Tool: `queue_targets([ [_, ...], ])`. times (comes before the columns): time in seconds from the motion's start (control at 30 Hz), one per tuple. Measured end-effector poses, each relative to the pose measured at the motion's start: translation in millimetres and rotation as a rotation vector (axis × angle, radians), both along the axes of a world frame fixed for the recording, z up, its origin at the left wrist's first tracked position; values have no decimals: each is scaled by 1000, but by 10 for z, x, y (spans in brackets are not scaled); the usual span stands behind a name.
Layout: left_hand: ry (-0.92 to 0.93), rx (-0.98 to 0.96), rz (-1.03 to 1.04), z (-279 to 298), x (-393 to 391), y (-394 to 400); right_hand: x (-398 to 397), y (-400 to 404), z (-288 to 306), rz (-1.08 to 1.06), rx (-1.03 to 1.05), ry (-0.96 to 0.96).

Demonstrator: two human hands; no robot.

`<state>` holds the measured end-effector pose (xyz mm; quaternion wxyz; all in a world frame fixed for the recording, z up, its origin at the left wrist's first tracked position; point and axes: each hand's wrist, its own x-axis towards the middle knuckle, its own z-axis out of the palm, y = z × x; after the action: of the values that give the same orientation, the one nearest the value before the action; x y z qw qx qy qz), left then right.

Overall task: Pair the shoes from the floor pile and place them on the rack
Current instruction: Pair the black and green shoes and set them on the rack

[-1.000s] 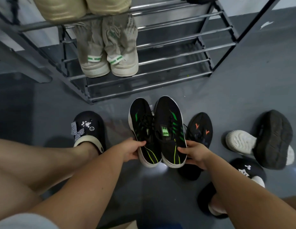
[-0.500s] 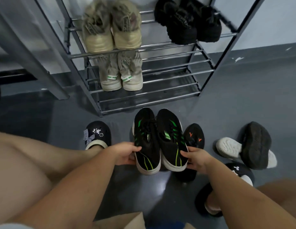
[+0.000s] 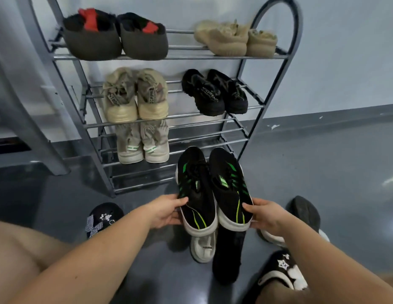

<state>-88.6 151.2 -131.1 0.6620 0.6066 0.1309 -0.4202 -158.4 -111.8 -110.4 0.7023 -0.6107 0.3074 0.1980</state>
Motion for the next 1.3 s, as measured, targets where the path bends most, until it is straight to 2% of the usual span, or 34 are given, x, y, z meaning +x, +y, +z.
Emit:
queue_targets([
  [0.2,-77,-23,65,323,390,-368,509,-299,449,9,-197,-66],
  [0.43,-183,41,126,461,1046,-629,1199,-532,620,48,-284,-119],
  [0.73,-264,193,249,253,1841,-924,2109,-565,235,-8,-350,-185],
  [1.0,-274,242,363,9,2247,-1101,2628,-681,-47,-50,-420,-237],
  [1.3,-481,685,139,-117,2265,-1198,2748,-746,-267,-6,-527,-207],
])
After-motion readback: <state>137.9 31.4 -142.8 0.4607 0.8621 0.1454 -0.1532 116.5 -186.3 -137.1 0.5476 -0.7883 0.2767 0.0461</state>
